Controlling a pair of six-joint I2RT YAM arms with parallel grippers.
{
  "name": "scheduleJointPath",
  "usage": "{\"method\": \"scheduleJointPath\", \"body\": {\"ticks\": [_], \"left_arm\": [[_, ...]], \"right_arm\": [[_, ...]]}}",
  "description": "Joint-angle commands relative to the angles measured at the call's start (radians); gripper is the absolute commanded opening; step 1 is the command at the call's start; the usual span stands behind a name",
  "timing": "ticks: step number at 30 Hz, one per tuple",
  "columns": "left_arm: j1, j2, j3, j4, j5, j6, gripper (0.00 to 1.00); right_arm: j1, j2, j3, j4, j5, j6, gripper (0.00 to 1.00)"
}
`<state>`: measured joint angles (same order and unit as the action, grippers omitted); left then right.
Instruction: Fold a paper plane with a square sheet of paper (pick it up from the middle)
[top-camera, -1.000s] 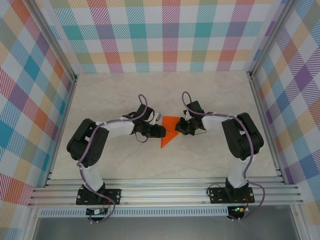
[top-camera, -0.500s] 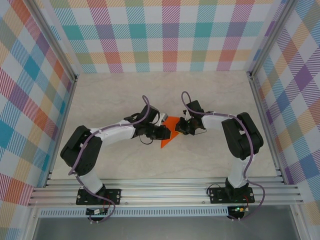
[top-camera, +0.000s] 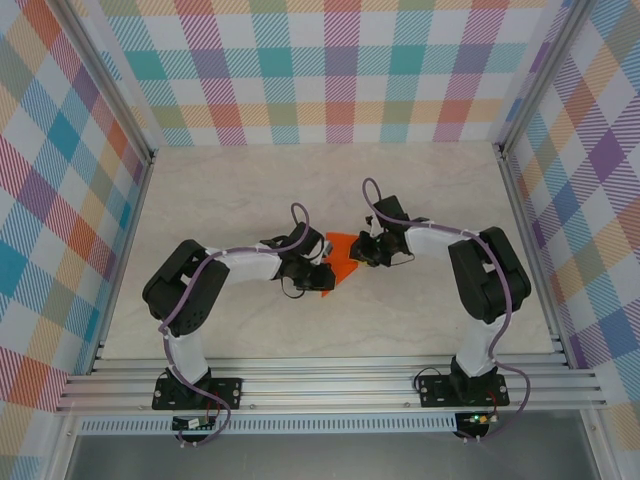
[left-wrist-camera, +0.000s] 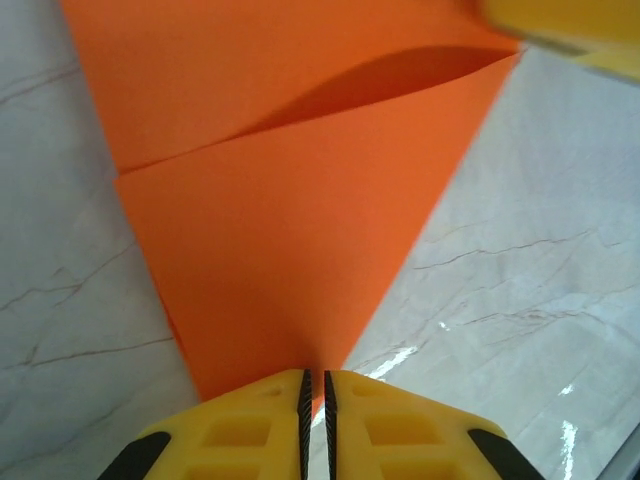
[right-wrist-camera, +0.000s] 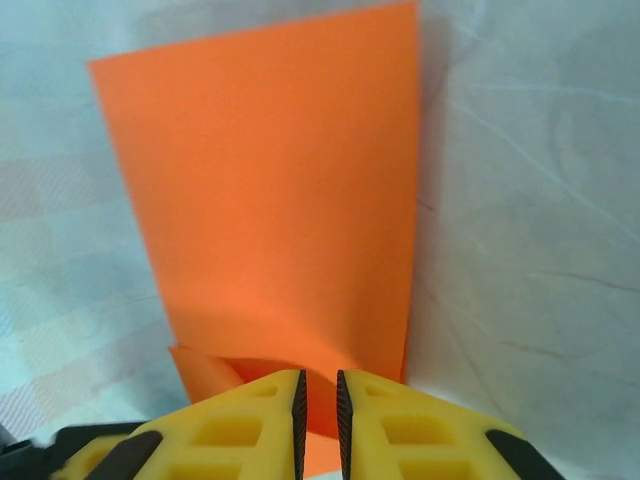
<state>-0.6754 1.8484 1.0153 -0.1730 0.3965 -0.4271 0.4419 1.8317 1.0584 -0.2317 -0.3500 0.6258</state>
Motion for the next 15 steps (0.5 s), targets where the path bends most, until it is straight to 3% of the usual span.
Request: {"method": "scheduleJointPath", "body": {"ticks": [1, 10, 15], "left_arm": [[0.013, 0.027, -0.023, 0.032, -0.011, 0.004, 0.12], [0.021, 0.038, -0.027, 0.061, 0.017, -0.001, 0.12], [0.022, 0.032, -0.020, 0.053, 0.023, 0.007, 0.12]], "right_arm": [[0.001, -0.074, -0.012, 0.015, -0.060, -0.023, 0.17], [0.037, -0.023, -0.038, 0.108, -0.236, 0.012, 0.12], [0.062, 0.064, 0.026, 0.079, -0.221, 0.004, 0.12]]}}
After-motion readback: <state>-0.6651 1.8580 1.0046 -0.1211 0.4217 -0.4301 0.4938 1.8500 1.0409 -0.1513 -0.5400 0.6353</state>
